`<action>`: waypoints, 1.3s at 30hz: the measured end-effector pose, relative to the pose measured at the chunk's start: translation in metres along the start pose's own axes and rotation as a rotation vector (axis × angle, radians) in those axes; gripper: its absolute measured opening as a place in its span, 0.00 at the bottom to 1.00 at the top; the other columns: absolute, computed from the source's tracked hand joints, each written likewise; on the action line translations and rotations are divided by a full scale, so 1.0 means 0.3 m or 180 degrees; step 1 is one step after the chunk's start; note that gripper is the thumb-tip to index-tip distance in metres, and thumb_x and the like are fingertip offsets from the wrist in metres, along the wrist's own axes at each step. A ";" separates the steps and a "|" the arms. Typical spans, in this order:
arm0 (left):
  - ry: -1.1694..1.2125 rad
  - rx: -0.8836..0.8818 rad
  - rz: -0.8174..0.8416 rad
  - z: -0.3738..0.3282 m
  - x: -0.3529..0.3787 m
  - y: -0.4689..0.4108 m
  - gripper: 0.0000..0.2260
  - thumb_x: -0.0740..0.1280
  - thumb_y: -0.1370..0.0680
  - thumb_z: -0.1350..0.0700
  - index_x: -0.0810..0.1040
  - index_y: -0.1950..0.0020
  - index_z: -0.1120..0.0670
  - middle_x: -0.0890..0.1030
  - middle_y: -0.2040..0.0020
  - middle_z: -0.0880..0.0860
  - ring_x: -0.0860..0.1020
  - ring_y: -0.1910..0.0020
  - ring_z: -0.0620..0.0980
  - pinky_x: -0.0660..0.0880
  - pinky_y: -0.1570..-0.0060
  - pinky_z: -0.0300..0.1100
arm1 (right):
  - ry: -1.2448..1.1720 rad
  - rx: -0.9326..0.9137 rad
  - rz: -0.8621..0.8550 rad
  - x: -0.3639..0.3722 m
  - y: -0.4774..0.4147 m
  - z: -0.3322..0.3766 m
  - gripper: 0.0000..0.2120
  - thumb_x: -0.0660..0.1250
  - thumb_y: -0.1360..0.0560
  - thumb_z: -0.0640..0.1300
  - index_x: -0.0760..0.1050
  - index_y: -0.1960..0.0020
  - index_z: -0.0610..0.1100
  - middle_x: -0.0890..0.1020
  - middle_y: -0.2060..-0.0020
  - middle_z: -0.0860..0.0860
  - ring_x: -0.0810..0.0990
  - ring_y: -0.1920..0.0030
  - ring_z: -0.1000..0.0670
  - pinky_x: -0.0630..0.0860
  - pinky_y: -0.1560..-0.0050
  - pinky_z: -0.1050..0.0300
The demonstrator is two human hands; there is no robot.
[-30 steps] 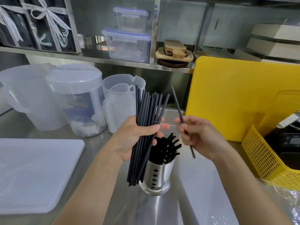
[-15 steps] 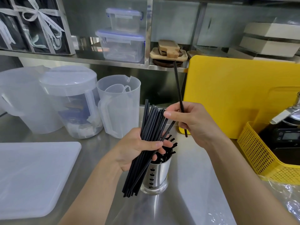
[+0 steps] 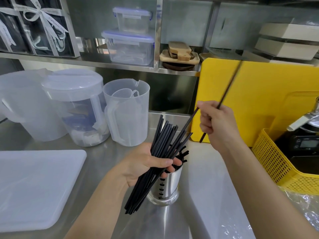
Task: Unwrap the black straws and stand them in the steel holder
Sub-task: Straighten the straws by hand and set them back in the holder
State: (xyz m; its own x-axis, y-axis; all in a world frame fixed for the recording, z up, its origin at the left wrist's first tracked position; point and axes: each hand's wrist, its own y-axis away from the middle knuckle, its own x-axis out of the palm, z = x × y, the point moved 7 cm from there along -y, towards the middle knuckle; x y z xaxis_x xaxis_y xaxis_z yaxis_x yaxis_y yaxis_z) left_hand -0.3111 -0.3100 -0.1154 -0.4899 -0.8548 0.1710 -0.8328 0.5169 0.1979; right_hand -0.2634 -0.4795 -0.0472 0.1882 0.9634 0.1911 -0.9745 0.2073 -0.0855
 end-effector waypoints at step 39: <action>0.0853 0.0304 0.0314 -0.052 0.044 -0.011 0.07 0.68 0.31 0.68 0.82 0.57 0.60 0.81 0.68 0.55 0.76 0.72 0.46 0.73 0.73 0.34 | -0.0145 0.1148 0.1677 0.191 0.123 -0.194 0.18 0.57 0.22 0.41 0.67 0.71 0.43 0.66 0.81 0.53 0.62 0.80 0.54 0.54 0.76 0.62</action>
State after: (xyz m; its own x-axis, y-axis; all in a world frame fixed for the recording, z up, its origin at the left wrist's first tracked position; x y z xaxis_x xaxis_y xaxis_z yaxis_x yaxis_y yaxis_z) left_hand -0.3109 -0.3224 -0.0989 -0.4949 -0.7516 0.4361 -0.8112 0.5795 0.0781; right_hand -0.2813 -0.4067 -0.0963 -0.3251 0.9106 0.2552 -0.9162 -0.3701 0.1535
